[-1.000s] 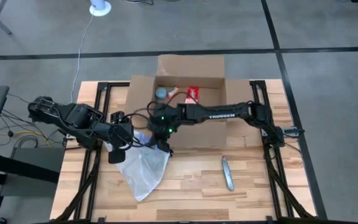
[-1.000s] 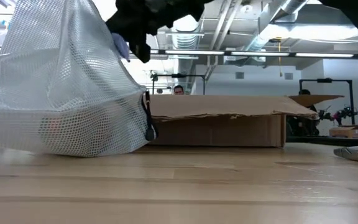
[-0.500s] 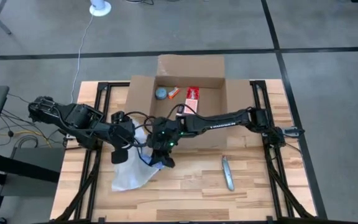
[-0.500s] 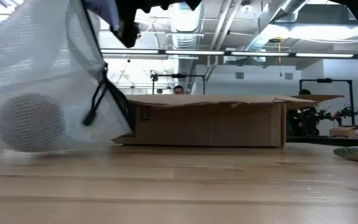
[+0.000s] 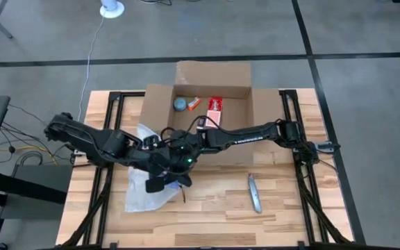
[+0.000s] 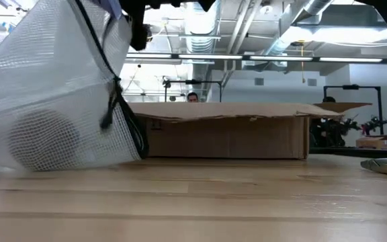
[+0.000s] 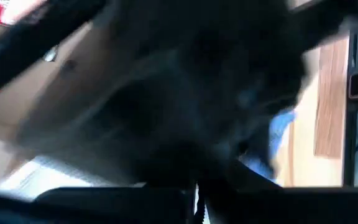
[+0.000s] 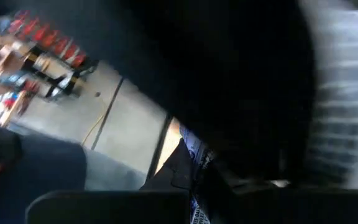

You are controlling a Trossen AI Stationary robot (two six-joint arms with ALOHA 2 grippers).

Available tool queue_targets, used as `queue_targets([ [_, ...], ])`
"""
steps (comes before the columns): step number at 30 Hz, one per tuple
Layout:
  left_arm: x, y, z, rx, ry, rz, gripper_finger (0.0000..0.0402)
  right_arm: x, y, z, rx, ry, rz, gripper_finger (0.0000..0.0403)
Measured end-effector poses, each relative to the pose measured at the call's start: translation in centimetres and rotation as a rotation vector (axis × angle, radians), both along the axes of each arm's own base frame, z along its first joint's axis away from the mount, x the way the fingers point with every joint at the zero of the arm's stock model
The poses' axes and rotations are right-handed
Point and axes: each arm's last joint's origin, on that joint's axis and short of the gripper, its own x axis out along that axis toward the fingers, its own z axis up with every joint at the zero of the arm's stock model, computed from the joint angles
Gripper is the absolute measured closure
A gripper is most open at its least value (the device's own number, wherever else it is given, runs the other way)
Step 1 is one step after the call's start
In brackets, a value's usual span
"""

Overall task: Unpack boxes
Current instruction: Put the blue snack bar into the transparent zip bag

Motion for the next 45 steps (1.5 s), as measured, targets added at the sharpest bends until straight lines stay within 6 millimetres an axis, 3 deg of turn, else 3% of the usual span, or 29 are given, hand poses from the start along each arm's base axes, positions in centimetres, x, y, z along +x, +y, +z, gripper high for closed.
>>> queue_targets([
  [4,0.2,-0.1,0.3,-0.026,-0.037,0.040,0.0401,-0.1,-0.6,-0.4,-0.027,0.027,-0.060,0.0400],
  [14,0.4,-0.3,0.5,-0.070,-0.062,0.076,0.0401,-0.6,-2.3,-4.5,-0.112,0.112,-0.134,0.0400],
  [22,0.7,-0.6,0.6,-0.096,-0.088,0.037,0.0402,0.2,-2.4,-3.6,-0.087,-0.028,-0.147,0.0399],
  [35,-0.8,-1.2,-0.1,-0.107,0.051,0.037,0.0401,-0.1,-4.2,-4.1,-0.067,0.056,-0.197,0.0399],
  [45,-0.9,-1.4,-0.1,-0.109,0.052,0.017,0.0401,0.0,-3.7,-3.6,-0.064,0.022,-0.190,0.0399],
])
